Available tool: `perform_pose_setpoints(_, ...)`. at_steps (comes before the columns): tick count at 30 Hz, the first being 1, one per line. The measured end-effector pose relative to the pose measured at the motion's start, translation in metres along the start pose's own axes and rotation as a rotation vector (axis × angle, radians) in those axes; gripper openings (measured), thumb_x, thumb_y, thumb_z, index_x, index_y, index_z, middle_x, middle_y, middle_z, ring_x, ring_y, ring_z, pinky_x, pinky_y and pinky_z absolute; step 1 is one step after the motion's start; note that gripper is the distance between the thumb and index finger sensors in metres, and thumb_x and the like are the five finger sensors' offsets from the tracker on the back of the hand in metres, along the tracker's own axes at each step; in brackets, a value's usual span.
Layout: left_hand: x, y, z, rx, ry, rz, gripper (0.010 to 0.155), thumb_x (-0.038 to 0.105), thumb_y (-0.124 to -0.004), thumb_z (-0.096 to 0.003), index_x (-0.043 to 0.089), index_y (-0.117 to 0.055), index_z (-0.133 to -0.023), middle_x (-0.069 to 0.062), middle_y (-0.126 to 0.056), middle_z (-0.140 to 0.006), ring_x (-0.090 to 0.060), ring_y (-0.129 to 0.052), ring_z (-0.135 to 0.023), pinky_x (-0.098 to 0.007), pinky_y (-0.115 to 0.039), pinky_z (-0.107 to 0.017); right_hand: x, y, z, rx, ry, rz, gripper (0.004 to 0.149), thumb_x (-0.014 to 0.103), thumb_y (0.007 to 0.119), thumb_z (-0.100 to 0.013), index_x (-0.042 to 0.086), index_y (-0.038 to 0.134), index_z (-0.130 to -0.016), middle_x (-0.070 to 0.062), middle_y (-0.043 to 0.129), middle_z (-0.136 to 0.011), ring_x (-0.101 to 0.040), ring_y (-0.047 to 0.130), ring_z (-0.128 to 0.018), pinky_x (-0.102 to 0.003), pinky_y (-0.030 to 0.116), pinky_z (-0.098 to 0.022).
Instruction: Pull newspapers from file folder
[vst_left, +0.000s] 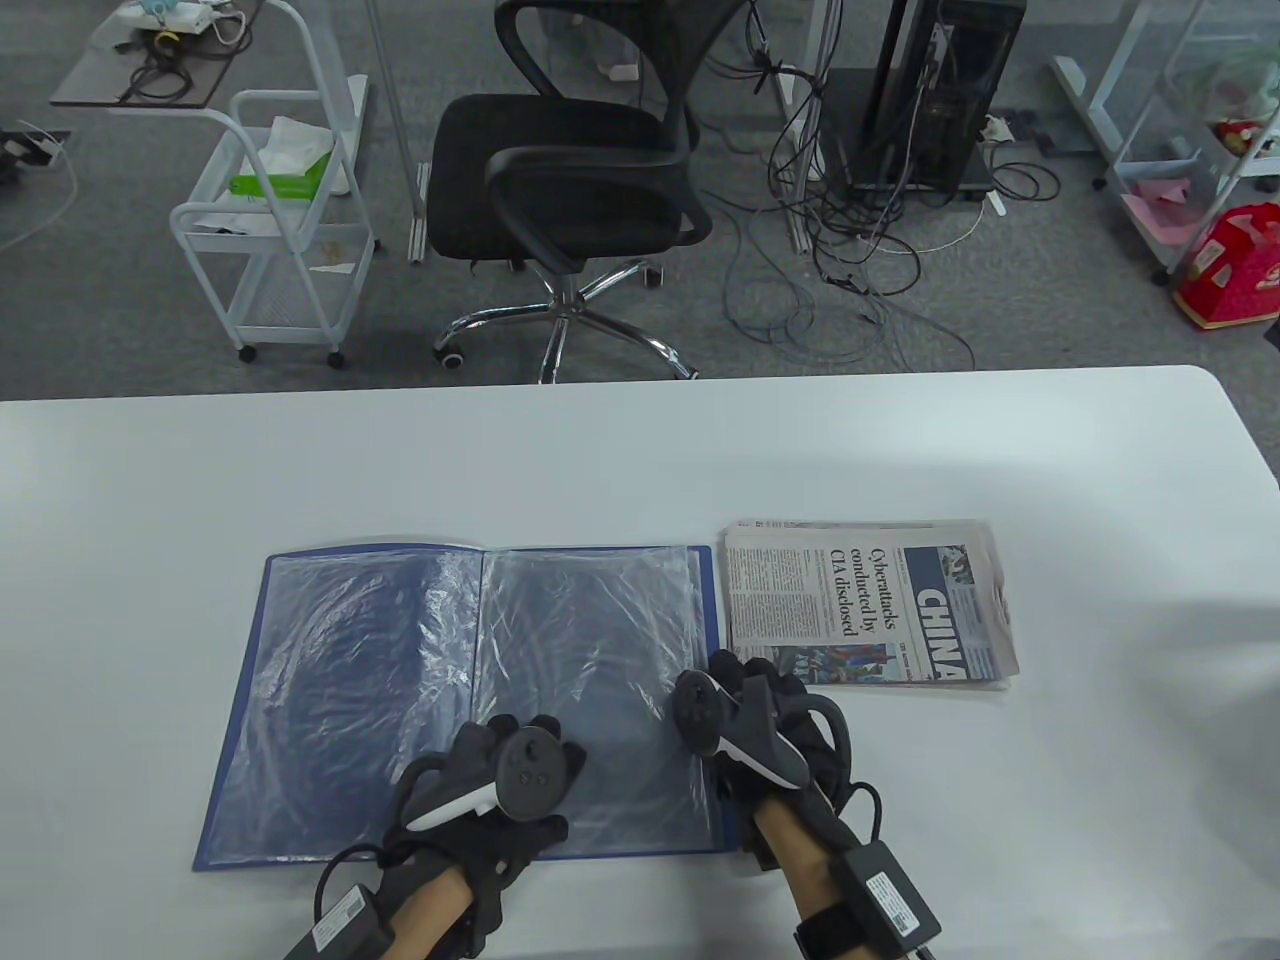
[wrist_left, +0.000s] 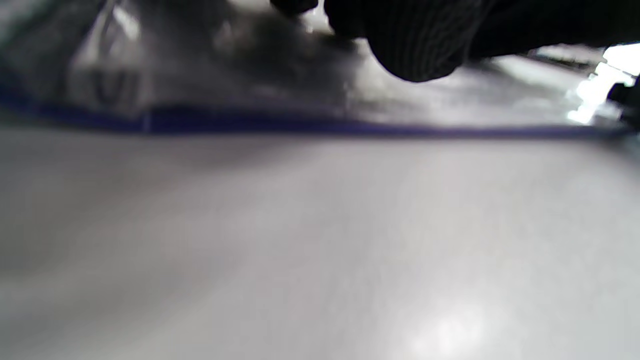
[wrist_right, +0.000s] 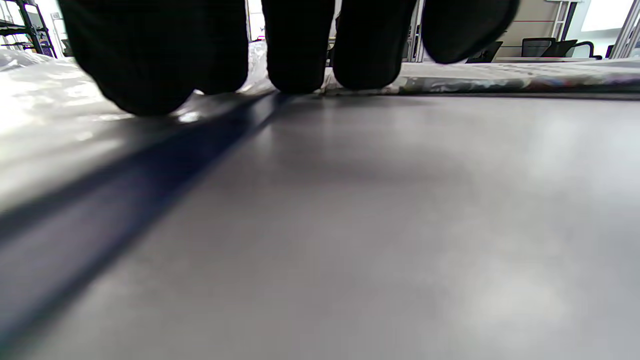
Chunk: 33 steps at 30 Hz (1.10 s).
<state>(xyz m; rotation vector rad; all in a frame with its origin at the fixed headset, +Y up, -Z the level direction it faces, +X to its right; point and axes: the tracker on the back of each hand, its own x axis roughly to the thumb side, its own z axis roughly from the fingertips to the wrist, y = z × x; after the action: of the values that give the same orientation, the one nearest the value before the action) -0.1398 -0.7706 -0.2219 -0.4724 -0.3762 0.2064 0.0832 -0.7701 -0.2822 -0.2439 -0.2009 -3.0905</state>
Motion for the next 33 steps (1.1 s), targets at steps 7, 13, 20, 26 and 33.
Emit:
perform_pose_setpoints(7,-0.011,0.039,0.028,0.360,0.002,0.085,0.064,0.040,-0.073,-0.0490,0.021,-0.070,-0.109,-0.019,-0.065,-0.118,-0.054,-0.067,-0.105,-0.066,-0.056,-0.069,0.000,-0.001,0.000,0.006,0.002,-0.001,0.057,0.047,0.082,-0.036,0.040,0.071,-0.091,0.000,0.071,-0.107,-0.037,0.076,-0.095,-0.061,0.065,-0.065)
perform_pose_setpoints(13,-0.048,0.066,0.054,0.573,0.099,0.149,0.063,0.040,-0.074,-0.0488,0.020,-0.075,-0.108,-0.020,-0.074,-0.115,-0.054,-0.076,-0.101,-0.066,-0.061,-0.068,-0.001,0.000,-0.001,0.021,0.004,-0.019,0.057,0.047,0.082,-0.036,0.040,0.071,-0.092,-0.001,0.070,-0.107,-0.037,0.075,-0.096,-0.062,0.064,-0.065)
perform_pose_setpoints(20,-0.110,0.066,0.064,0.538,0.358,0.230,0.064,0.040,-0.074,-0.0490,0.019,-0.073,-0.109,-0.020,-0.071,-0.117,-0.055,-0.073,-0.102,-0.067,-0.059,-0.068,-0.002,0.000,-0.001,0.025,0.006,-0.024,0.057,0.047,0.082,-0.036,0.040,0.071,-0.092,0.000,0.070,-0.107,-0.036,0.074,-0.096,-0.062,0.065,-0.065)
perform_pose_setpoints(26,-0.171,0.046,0.069,0.459,0.661,0.371,0.066,0.041,-0.073,-0.0492,0.017,-0.069,-0.110,-0.025,-0.062,-0.117,-0.056,-0.065,-0.104,-0.066,-0.056,-0.069,-0.002,-0.001,-0.001,0.027,0.007,-0.028,0.057,0.047,0.082,-0.036,0.040,0.071,-0.092,0.000,0.070,-0.106,-0.036,0.074,-0.096,-0.062,0.064,-0.065)
perform_pose_setpoints(33,-0.204,0.019,0.069,0.315,0.822,0.489,0.073,0.044,-0.071,-0.0499,0.014,-0.052,-0.114,-0.028,-0.038,-0.116,-0.054,-0.040,-0.105,-0.067,-0.045,-0.070,-0.002,-0.001,-0.001,0.031,0.009,-0.030,0.057,0.047,0.083,-0.036,0.040,0.071,-0.091,0.000,0.071,-0.105,-0.036,0.074,-0.096,-0.062,0.065,-0.065)
